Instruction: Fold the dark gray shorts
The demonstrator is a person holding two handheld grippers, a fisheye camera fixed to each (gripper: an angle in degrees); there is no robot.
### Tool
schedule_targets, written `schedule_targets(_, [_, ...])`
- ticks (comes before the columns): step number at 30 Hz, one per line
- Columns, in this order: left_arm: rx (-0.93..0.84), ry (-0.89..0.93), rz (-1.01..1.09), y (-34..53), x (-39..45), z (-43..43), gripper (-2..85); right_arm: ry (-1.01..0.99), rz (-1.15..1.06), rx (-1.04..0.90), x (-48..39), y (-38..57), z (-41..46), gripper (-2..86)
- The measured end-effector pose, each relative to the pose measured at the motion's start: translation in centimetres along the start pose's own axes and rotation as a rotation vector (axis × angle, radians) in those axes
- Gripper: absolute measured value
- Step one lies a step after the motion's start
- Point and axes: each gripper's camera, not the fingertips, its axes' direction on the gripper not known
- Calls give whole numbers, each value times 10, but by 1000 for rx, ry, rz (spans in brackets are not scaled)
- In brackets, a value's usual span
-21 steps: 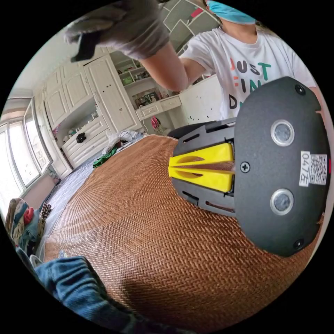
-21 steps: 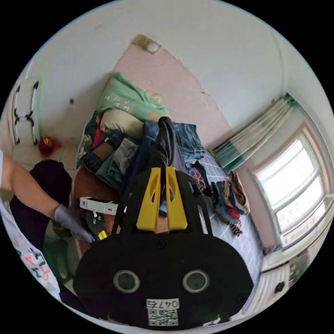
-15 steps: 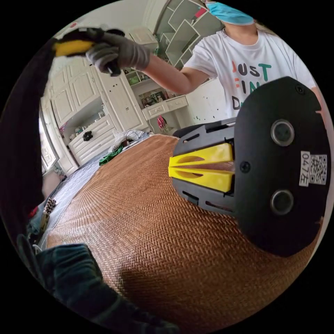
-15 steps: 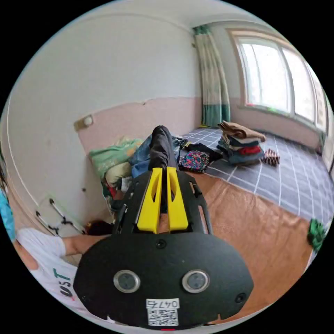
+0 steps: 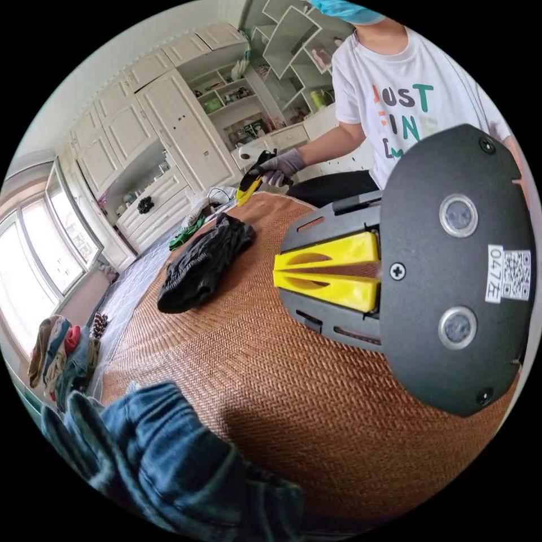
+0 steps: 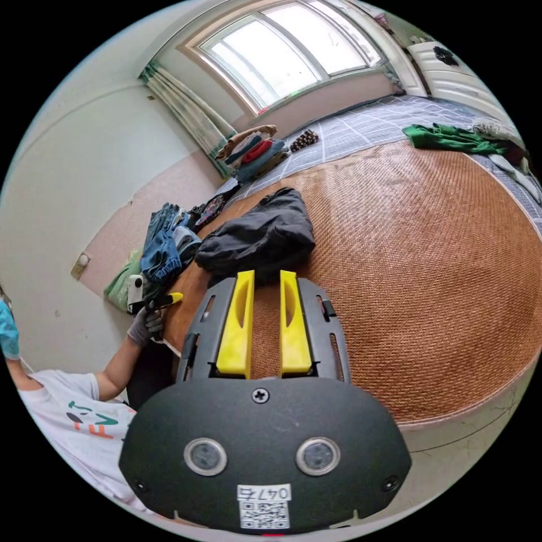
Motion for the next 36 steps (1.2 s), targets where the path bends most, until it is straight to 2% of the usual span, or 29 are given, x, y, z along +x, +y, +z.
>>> schedule_targets(4, [-16,-99,63,-7,37,1,-9,-95,26,-45,47,48,46,-5])
schedule_targets(8, [-44,-283,176,-9,94,-5,-2,-217,77,12,91,75,61,-6])
schedule_targets(11, [44,-381,280,-2,136,-22,33,-332,135,25,126,91,62,-6])
schedule_targets(13, [99,-466,379,-2,164,-33,87,-331,126,22,132,99,61,-6])
schedule_targets(15, [119,-597,532,-10,198,-38,104,-323,108,19,135,106,61,-8])
schedule_targets(18, [127,-639,594,-30,215,-45,116,-315,92,18,139,117,61,-9])
schedule_targets(19, [140,-617,567,-36,211,-49,119,-323,96,19,143,122,60,-9])
schedule_targets(22, [180,-425,204,-66,151,-79,139,-352,109,26,152,132,58,-11])
schedule_targets(24, [202,-180,-106,-65,79,-94,168,-359,114,31,154,138,57,-12])
schedule_targets(26, [240,-96,-243,-54,42,-97,176,-348,110,31,154,144,55,-12])
schedule_targets(36, [181,-144,-399,-63,-18,-65,165,-382,113,27,151,155,49,-11])
